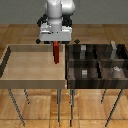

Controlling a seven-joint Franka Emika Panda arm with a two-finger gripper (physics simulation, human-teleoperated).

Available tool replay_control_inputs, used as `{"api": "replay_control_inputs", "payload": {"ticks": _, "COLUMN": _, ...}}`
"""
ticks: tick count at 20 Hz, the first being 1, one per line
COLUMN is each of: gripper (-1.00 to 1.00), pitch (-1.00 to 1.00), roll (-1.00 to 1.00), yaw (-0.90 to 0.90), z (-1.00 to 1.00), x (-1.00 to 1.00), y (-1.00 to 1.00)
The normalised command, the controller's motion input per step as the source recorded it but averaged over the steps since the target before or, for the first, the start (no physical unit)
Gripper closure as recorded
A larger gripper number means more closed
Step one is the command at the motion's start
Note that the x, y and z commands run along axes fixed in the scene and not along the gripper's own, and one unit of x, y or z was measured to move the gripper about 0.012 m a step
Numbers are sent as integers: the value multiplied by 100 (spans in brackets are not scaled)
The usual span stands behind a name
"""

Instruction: Place the box of cereal into the appropriate compartment.

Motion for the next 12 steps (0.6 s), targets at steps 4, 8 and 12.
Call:
{"api": "replay_control_inputs", "payload": {"ticks": 4, "gripper": 100, "pitch": 0, "roll": 0, "yaw": 0, "z": 0, "x": 0, "y": 100}}
{"api": "replay_control_inputs", "payload": {"ticks": 8, "gripper": 100, "pitch": 0, "roll": 0, "yaw": 0, "z": 0, "x": 0, "y": 100}}
{"api": "replay_control_inputs", "payload": {"ticks": 12, "gripper": 100, "pitch": 0, "roll": 0, "yaw": 0, "z": 0, "x": 0, "y": 100}}
